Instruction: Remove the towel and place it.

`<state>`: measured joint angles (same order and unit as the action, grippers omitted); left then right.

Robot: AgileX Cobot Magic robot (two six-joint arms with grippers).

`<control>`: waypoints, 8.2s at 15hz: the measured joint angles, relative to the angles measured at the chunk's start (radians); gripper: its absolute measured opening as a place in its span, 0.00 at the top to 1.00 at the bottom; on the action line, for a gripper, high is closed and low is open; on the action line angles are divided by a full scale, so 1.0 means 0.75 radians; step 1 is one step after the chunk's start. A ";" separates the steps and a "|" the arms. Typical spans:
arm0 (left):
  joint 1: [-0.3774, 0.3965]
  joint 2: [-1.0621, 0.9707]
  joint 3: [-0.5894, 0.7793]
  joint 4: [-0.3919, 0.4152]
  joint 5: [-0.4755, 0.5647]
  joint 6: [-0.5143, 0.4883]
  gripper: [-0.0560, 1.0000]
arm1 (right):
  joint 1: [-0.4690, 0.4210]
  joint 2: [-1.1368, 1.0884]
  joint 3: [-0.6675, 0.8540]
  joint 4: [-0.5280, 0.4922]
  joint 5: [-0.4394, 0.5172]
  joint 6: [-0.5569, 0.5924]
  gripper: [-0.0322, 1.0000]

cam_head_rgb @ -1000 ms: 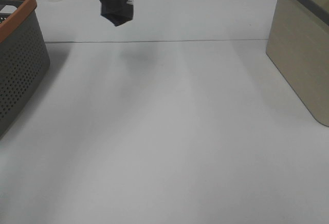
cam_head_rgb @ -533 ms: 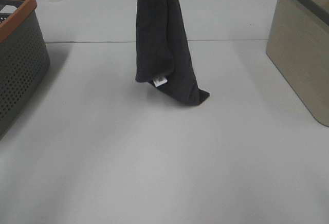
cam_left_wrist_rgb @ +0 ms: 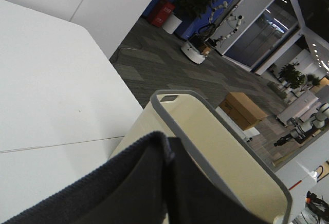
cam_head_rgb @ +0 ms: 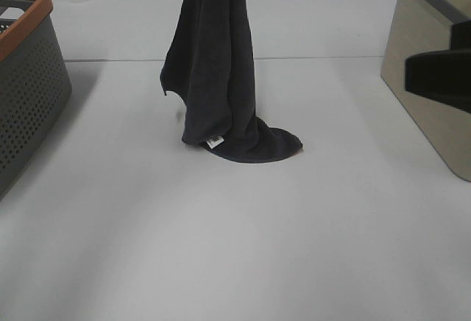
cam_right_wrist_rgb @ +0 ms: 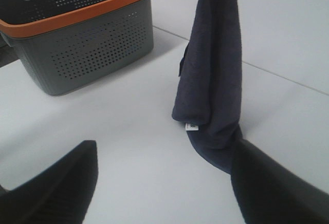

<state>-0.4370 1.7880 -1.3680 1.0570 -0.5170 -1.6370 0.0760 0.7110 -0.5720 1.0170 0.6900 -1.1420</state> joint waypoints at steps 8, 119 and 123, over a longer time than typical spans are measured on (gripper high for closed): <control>0.000 0.000 0.000 -0.100 -0.211 0.000 0.95 | 0.087 0.728 0.000 0.784 0.051 -0.900 0.29; 0.427 0.243 0.412 0.615 -0.357 0.105 0.32 | 0.447 1.185 -0.300 -1.123 -0.884 0.265 0.09; 0.321 0.196 0.093 0.899 -0.132 -0.148 0.32 | 0.447 1.105 -0.300 -0.976 -1.133 0.265 0.09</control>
<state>-0.1960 1.9350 -1.2980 1.7310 -0.6160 -1.7480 0.4110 1.5400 -0.7970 0.2850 -0.1600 -0.9430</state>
